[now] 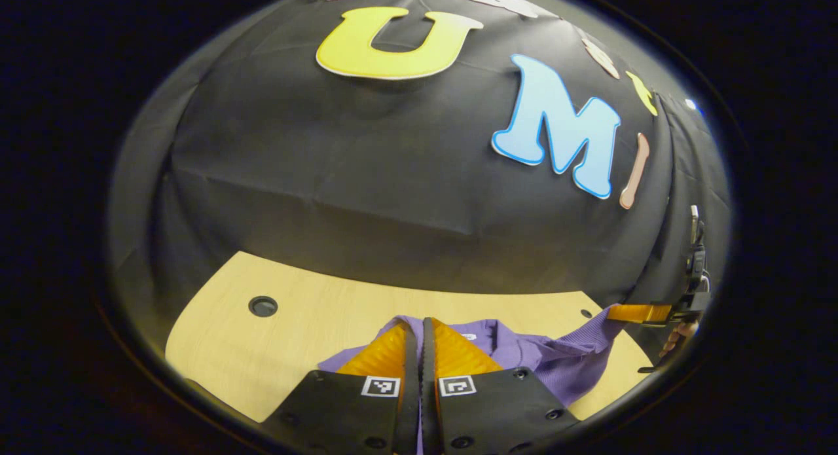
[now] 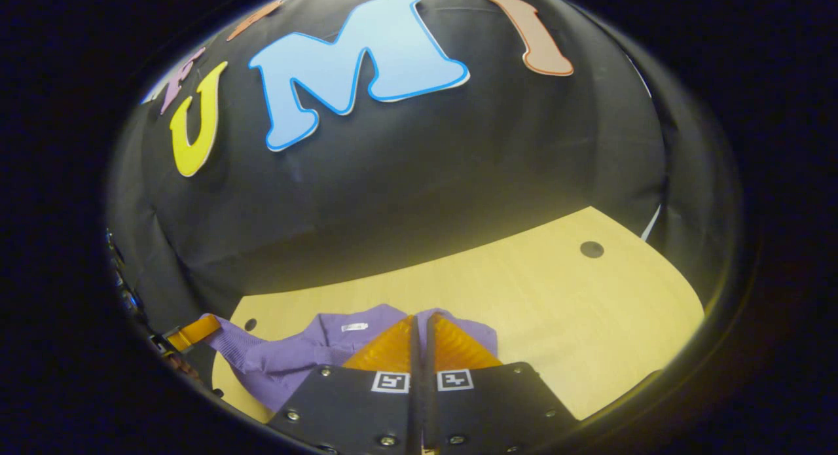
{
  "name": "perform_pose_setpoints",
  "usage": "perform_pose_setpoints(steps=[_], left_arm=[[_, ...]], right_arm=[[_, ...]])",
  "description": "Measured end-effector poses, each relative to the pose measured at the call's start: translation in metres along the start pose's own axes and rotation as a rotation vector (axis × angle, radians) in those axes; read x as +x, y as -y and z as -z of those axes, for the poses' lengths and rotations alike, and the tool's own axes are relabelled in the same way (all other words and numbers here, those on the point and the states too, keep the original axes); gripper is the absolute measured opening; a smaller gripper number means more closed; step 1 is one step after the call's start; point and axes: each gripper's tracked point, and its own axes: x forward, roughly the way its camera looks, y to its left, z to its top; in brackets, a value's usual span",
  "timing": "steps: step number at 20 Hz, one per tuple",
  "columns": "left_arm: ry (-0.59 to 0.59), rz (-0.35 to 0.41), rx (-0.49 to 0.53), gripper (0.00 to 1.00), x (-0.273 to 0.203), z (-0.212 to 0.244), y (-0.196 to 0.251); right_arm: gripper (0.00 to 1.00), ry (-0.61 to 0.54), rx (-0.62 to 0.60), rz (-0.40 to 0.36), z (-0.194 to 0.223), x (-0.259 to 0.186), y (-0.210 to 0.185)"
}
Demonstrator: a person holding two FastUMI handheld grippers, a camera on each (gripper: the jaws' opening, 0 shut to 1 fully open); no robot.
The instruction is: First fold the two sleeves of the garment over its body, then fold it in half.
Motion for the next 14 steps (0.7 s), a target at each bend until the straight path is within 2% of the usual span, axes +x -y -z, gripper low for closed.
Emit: perform_pose_setpoints(steps=[7, 14], left_arm=[[-0.019, -0.048, 0.039, 0.08, 0.036, 0.012, -0.028], [-0.062, -0.113, 0.045, 0.07, 0.067, 0.044, -0.067]], right_arm=[[0.01, -0.003, -0.024, 0.055, -0.005, 0.038, 0.011], [0.01, -0.042, -0.055, 0.142, 0.011, 0.073, 0.032]])
